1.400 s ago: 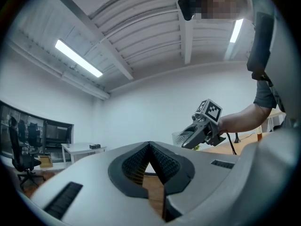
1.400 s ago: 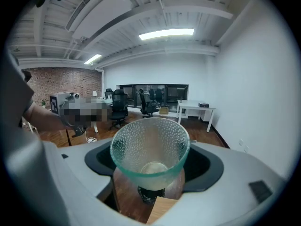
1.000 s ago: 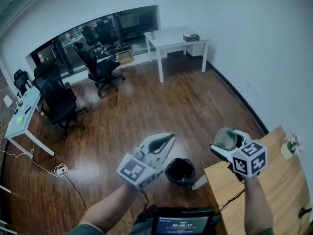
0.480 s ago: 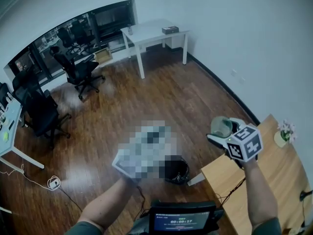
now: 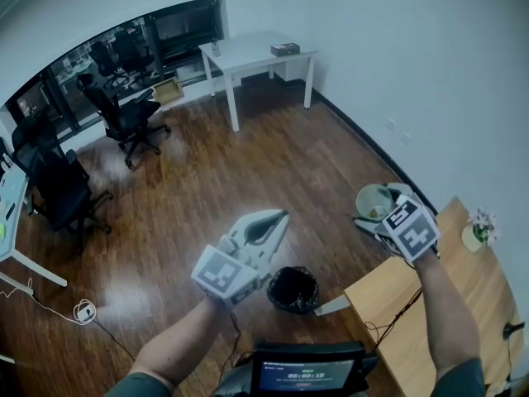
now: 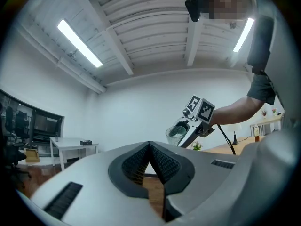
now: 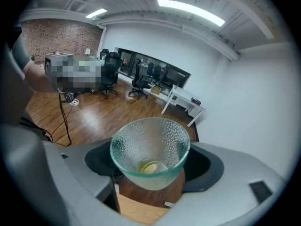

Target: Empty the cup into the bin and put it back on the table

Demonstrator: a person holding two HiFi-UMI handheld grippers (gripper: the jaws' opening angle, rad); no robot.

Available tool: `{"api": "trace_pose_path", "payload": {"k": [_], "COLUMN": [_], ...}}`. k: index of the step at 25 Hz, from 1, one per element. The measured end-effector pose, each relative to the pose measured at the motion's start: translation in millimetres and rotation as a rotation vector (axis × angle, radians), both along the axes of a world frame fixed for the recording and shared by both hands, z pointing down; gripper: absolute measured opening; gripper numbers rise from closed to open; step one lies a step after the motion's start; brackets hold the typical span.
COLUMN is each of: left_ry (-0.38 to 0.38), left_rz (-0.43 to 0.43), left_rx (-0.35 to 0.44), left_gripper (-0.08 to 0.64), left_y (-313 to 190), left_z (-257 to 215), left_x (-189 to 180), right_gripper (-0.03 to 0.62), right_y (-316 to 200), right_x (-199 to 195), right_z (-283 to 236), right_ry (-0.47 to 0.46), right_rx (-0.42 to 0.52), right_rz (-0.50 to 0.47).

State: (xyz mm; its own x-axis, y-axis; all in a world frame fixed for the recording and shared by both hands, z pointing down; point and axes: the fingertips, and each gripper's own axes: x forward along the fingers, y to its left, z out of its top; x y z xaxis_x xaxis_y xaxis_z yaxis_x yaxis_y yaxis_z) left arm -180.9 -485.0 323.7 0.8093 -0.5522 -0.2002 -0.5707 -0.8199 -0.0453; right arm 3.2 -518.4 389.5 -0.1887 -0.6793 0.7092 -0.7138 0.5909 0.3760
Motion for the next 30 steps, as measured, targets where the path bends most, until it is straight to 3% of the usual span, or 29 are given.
{"api": "trace_pose_path", "payload": {"k": [4, 23, 27, 30], "left_ry": [0.02, 0.022, 0.003, -0.052], "left_rz": [-0.002, -0.034, 0.022, 0.099], "left_rx": [0.038, 0.031, 0.107, 0.226], "left_gripper": [-0.006, -0.006, -0.006, -0.006], "left_y": [-0.4, 5.6, 15.6, 29.4], "left_z": [-7.1, -5.5, -14.7, -20.7], "left_x": [-4.2, -9.1, -6.8, -7.7], "right_gripper": [0.399, 0.399, 0.399, 0.399], "right_y": [-3.0, -20.9, -18.7, -17.6], "right_x": [-4.3, 8.2, 3.6, -4.6], "right_z": [-2.5, -13.2, -16.5, -24.4], "right_ry": [0.035, 0.257, 0.304, 0.336], "right_rx": [-0.007, 0.013, 0.023, 0.041], "right_rz": [-0.016, -0.065, -0.09, -0.119]}}
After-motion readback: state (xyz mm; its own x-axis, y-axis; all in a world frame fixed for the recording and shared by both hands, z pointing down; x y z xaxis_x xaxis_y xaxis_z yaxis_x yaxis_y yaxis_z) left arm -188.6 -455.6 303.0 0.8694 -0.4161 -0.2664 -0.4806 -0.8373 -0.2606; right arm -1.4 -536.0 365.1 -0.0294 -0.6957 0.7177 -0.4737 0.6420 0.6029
